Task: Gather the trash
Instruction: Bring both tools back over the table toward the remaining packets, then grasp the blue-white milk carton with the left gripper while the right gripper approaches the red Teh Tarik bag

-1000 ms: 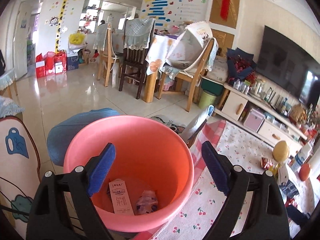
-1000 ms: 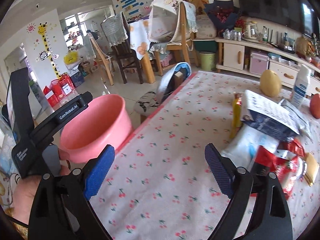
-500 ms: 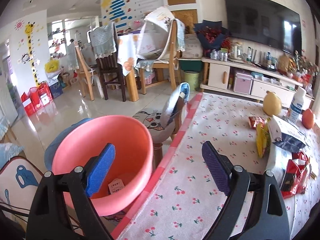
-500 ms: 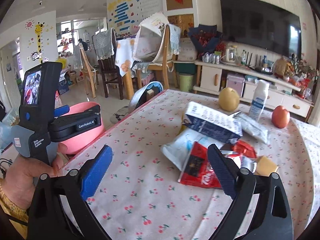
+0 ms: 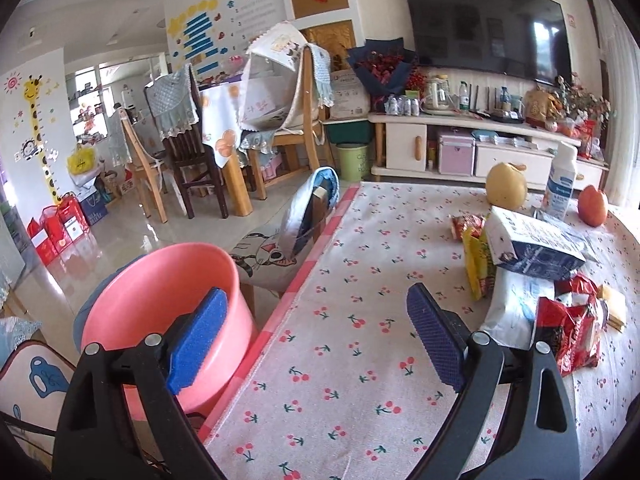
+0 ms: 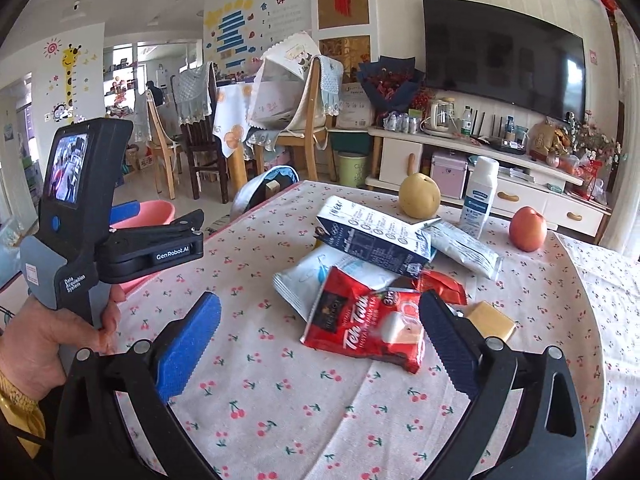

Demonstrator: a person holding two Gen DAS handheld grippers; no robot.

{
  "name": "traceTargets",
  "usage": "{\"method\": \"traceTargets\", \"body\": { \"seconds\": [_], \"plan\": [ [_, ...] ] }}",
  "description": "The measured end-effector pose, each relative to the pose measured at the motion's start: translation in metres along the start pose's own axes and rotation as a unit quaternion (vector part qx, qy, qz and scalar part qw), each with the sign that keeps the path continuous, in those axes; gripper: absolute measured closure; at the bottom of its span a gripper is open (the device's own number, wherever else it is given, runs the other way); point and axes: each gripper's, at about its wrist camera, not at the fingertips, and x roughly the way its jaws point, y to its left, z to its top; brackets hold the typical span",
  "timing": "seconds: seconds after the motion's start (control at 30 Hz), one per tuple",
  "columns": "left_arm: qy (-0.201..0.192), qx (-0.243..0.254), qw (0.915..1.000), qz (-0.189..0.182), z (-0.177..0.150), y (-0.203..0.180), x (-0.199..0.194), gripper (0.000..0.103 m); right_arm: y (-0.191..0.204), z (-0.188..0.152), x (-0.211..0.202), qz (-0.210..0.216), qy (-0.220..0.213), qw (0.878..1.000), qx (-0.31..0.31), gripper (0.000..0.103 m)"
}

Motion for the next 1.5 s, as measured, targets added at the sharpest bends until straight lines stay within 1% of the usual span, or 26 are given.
{"method": "traceTargets", "body": {
  "seconds": [0.1, 0.2, 0.4, 0.47, 0.6, 0.73, 0.87, 1.0, 1.07, 1.17, 1.3, 1.37, 1.5],
  "plan": [
    [-0.005, 0.013, 0.9999, -0.004, -0.001, -0.009, -0.002, 0.011, -0.01, -0.004, 0.001, 0.004, 0.012, 1.0, 0.012, 0.005],
    [-0.012, 0.012, 0.9997, -0.019, 0.0, -0.013, -0.006, 0.011, -0.02, -0.005, 0.0, 0.004, 0.019, 1.0, 0.019, 0.005],
    [-0.003, -0.005, 0.9969, -0.078, -0.001, -0.023, -0.008, 0.011, -0.051, -0.006, -0.002, -0.003, 0.032, 0.998, 0.057, 0.005],
    [0.002, -0.003, 0.9952, -0.098, -0.001, -0.028, -0.008, 0.011, -0.061, -0.004, -0.002, -0.005, 0.04, 0.997, 0.068, 0.005],
    [0.01, 0.014, 0.9924, -0.122, -0.003, -0.044, -0.008, 0.011, -0.086, -0.003, -0.001, -0.025, 0.051, 0.994, 0.093, 0.005],
    [0.014, 0.025, 0.9854, -0.168, -0.005, -0.06, -0.01, 0.011, -0.12, -0.003, -0.001, -0.046, 0.059, 0.988, 0.136, 0.005],
    [0.029, 0.044, 0.977, -0.207, -0.011, -0.084, -0.011, 0.011, -0.152, -0.004, 0.001, -0.069, 0.069, 0.98, 0.174, 0.005],
    [0.057, 0.048, 0.9643, -0.254, -0.022, -0.109, -0.01, 0.011, -0.172, -0.005, 0.004, -0.085, 0.081, 0.975, 0.19, 0.005],
    [0.071, 0.046, 0.9587, -0.271, -0.027, -0.119, -0.008, 0.011, -0.179, -0.006, 0.006, -0.09, 0.09, 0.972, 0.195, 0.005],
    [0.088, 0.041, 0.9541, -0.283, -0.032, -0.131, -0.003, 0.011, -0.184, -0.009, 0.012, -0.085, 0.1, 0.971, 0.201, 0.005],
    [0.099, 0.029, 0.9527, -0.286, -0.032, -0.137, 0.004, 0.011, -0.184, -0.009, 0.02, -0.055, 0.108, 0.971, 0.204, 0.005],
    [0.105, 0.021, 0.9518, -0.287, -0.032, -0.138, 0.008, 0.011, -0.182, -0.01, 0.024, -0.051, 0.112, 0.972, 0.2, 0.005],
    [0.119, 0.01, 0.9467, -0.299, -0.034, -0.142, 0.013, 0.011, -0.181, -0.008, 0.028, -0.049, 0.116, 0.972, 0.198, 0.005]
  ]
}}
